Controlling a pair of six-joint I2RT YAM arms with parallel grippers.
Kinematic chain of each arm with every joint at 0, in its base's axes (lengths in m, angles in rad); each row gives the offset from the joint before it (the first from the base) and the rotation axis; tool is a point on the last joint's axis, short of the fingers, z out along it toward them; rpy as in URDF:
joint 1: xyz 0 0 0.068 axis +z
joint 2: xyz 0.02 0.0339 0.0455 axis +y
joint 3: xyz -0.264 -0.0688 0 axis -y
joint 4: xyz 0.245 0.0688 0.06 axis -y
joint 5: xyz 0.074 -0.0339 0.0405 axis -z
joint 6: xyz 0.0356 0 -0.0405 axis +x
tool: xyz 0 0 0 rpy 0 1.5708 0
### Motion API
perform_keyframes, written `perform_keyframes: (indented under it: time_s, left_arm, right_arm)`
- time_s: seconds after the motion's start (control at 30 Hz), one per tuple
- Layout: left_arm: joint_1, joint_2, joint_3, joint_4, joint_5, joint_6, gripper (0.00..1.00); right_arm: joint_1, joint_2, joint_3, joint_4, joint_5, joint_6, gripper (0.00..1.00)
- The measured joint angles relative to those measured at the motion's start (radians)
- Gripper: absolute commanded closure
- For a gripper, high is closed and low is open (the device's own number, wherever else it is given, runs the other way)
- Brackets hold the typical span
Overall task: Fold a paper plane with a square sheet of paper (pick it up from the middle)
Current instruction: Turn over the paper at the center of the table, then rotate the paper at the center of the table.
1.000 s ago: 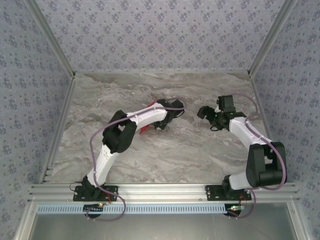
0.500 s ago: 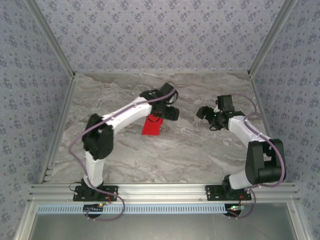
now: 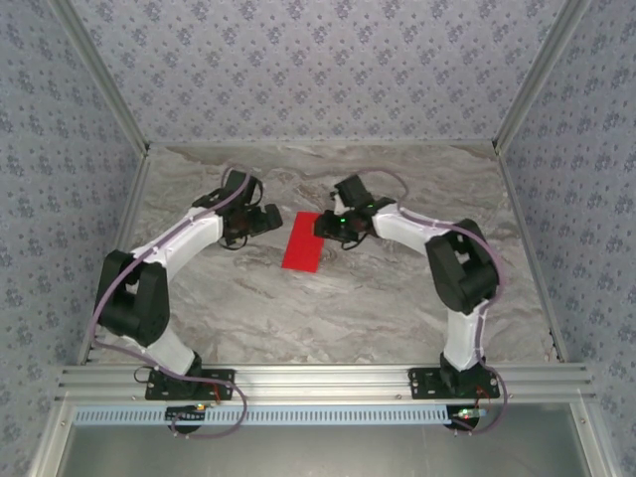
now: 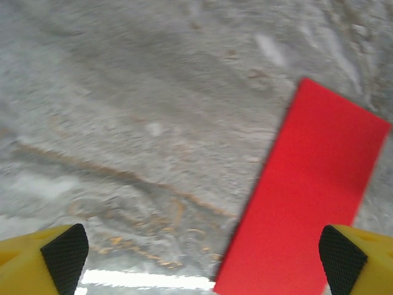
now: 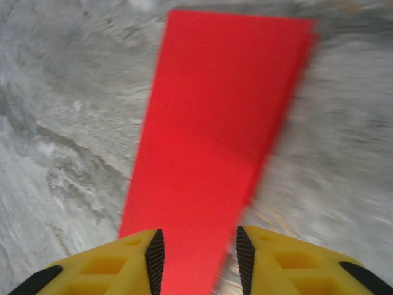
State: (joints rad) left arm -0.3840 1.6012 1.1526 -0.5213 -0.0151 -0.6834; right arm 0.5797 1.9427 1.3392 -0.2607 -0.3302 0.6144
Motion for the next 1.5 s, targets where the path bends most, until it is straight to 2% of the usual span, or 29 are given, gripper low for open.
perform_keyframes:
  time_s: [0.17,0.47,0.7,0.83,0.93,1.03,1.13,1.2,1.33,1.5]
  left_arm:
    - [0.066,-0.080,-0.063,0.012,0.000,-0.032,0.01]
    - [0.082,-0.104,-0.083,0.055,0.026,-0.052,0.01]
    - [0.082,-0.103,-0.083,0.076,0.051,-0.056,0.01]
    - [0.082,-0.103,-0.088,0.106,0.095,-0.060,0.01]
    - [0.081,-0.093,-0.097,0.142,0.150,-0.060,0.03]
    - [0.068,-0.061,-0.099,0.185,0.207,-0.068,0.09]
    - [0.035,-0.015,-0.100,0.239,0.270,-0.082,0.19]
    - [0.006,0.015,-0.101,0.278,0.315,-0.093,0.25]
    - [-0.060,0.095,-0.094,0.341,0.399,-0.114,0.43]
    - [-0.118,0.219,-0.035,0.365,0.461,-0.136,0.60]
  right_arm:
    - [0.064,0.164,0.177,-0.025,0.000,-0.002,0.66]
    - [0.106,0.309,0.362,-0.181,-0.006,-0.102,0.66]
    - [0.113,0.315,0.382,-0.293,-0.014,-0.311,0.66]
    - [0.102,0.258,0.301,-0.327,-0.021,-0.453,0.65]
    - [0.078,0.206,0.235,-0.362,-0.049,-0.488,0.62]
    - [0.026,0.135,0.118,-0.298,-0.153,-0.394,0.52]
    - [-0.036,0.013,-0.050,-0.164,-0.217,-0.249,0.44]
    - [-0.072,-0.065,-0.127,-0.103,-0.225,-0.171,0.41]
    - [-0.138,-0.194,-0.250,-0.008,-0.220,-0.062,0.37]
    - [-0.202,-0.223,-0.337,0.020,-0.205,-0.007,0.36]
